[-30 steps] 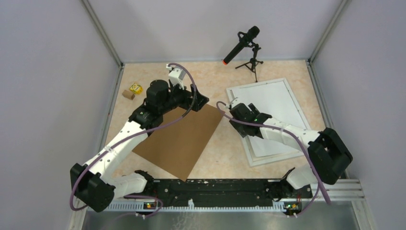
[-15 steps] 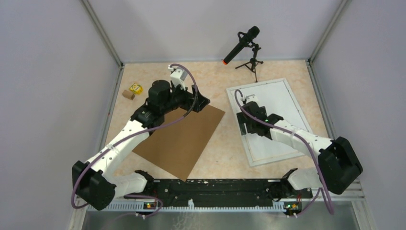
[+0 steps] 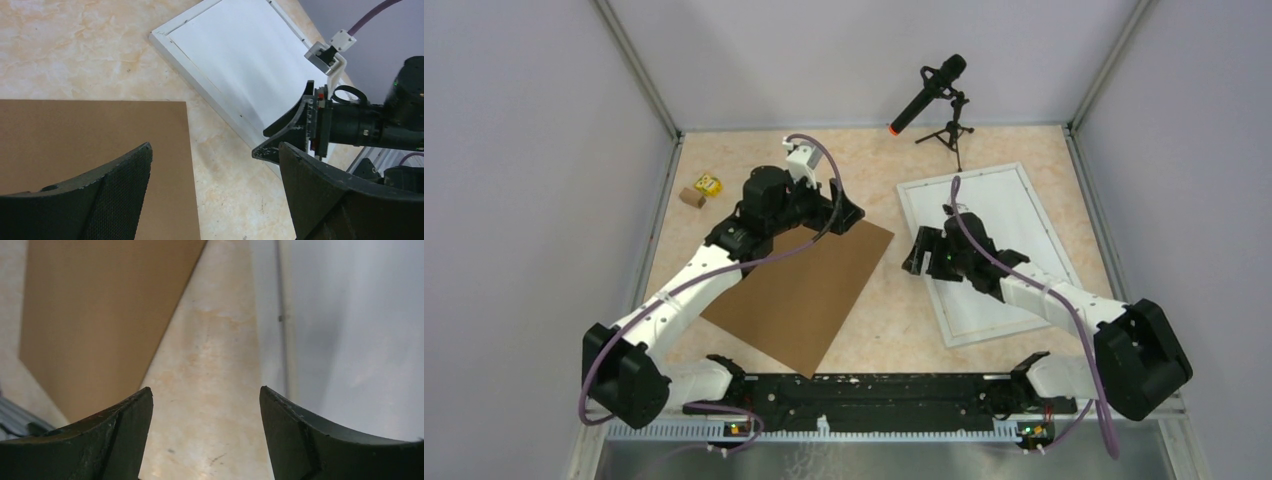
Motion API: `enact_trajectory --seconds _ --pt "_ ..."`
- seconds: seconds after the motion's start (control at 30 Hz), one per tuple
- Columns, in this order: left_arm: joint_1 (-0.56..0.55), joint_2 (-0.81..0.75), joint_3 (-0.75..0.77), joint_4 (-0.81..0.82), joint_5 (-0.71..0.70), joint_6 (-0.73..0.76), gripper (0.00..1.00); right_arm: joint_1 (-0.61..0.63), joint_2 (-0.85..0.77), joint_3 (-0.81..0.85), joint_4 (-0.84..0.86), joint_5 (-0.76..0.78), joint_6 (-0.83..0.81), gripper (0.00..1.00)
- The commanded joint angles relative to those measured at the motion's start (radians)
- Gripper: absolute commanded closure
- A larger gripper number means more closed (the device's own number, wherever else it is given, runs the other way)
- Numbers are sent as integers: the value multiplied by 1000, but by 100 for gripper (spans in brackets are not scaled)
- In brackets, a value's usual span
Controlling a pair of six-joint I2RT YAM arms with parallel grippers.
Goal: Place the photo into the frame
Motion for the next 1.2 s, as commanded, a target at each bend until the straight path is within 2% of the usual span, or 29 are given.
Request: enact_trajectory --seconds 0.0,0.17,0.3,0.4,0.43,0.47,0.63,0.77,0.83,1.0,1.17 --pt "-6 34 11 10 -63 42 2 -3 -22 -62 243 -201 231 24" --pt "-2 62 50 -114 -215 32 2 78 -5 -28 195 -105 312 23" --pt "81 47 51 -253 -336 6 2 159 24 -16 207 -39 378 22" --pt "191 33 29 -315 -403 -22 2 161 61 -51 316 -70 464 9" --pt "229 32 23 -324 -394 -24 2 161 78 -67 364 -89 478 3" --pt "259 34 15 -327 -392 -24 2 163 97 -77 408 -109 487 1" --pt "419 81 -64 -206 -369 -17 2 180 238 -42 457 -158 512 1" --pt "567 222 -49 -143 -189 -77 2 189 323 -42 528 -197 553 1" --pt "615 315 0 -157 -169 -62 2 191 351 -44 555 -200 559 1" --pt "641 494 102 -177 -66 22 2 191 403 -34 583 -210 563 1" --pt "648 529 60 -145 -19 -7 2 191 435 -20 593 -202 572 2"
